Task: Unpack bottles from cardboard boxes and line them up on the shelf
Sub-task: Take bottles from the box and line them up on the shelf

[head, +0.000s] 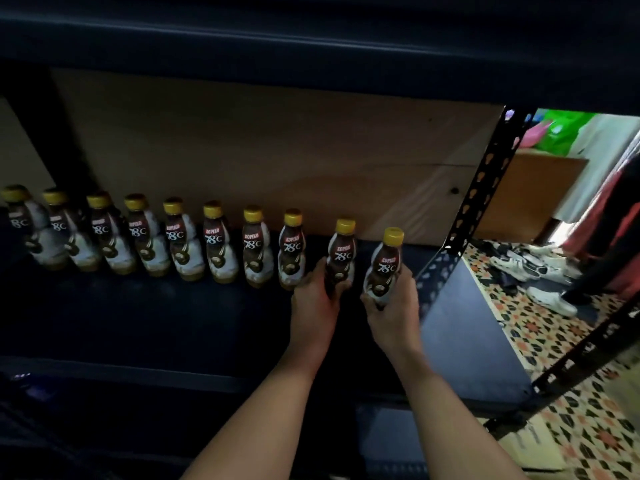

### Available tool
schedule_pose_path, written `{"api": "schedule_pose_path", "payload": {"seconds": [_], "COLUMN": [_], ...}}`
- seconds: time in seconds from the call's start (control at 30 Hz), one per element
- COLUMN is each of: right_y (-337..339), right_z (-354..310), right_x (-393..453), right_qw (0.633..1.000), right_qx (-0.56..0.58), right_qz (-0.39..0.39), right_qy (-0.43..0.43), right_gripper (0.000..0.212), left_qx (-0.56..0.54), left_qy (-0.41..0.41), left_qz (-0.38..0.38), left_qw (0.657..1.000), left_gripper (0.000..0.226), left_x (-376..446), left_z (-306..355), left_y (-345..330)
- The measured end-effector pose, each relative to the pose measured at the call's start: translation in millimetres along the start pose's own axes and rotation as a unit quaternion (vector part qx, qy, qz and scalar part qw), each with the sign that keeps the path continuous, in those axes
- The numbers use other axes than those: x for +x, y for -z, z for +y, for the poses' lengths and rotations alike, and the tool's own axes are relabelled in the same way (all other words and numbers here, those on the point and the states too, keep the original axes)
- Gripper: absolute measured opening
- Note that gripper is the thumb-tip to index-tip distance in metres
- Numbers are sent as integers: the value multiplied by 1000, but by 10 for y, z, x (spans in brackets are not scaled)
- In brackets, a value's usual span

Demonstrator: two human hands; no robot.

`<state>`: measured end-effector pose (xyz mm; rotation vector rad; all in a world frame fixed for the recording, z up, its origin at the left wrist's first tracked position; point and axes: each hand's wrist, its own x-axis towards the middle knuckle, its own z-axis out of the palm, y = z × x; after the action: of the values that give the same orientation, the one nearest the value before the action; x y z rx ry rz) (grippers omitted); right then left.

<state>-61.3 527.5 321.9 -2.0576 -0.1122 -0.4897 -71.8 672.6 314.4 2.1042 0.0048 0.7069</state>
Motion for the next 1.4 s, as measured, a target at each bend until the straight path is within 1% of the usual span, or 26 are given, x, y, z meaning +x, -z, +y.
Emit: {"api": "schedule_pose_path", "payload": {"seconds": [0.1, 0.2, 0.33, 0.57, 0.67, 0.97, 1.17, 1.4], "right_y": [-32, -63, -128, -207, -223, -228, -228, -218], "right_z": [18, 12, -9, -45, -37, -9, 3, 12], "right_x": [43, 66, 90, 125, 113, 73, 57, 47], "right_qw": [1000, 999, 999, 998, 998, 999, 999, 999], "right_qx": [-8, -18, -26, -45, -54, -45, -35, -29], "right_qz": [-11, -20, -28, -38, -33, -25, -40, -40], "right_qy": [-16, -22, -32, -36, -26, -5, 1, 7], "right_gripper": [73, 74, 75, 79, 79, 80, 91, 95], "left_qx": [3, -7, -15, 22, 34, 10, 19, 29], "left_qy": [29, 57, 57, 60, 69, 73, 87, 71], "left_qz": [-1, -1, 27, 50, 52, 45, 51, 48], "left_qw": [1000, 998, 998, 997, 996, 996, 995, 996], "left_gripper": [41, 40, 37, 39, 39, 35, 39, 37], "left_x": [9, 20, 26, 34, 28, 16, -2, -10], "left_z": [-12, -1, -29, -163, -169, -166, -100, -123], "left_y": [-10, -10, 13, -4, -8, 13, 16, 17]}}
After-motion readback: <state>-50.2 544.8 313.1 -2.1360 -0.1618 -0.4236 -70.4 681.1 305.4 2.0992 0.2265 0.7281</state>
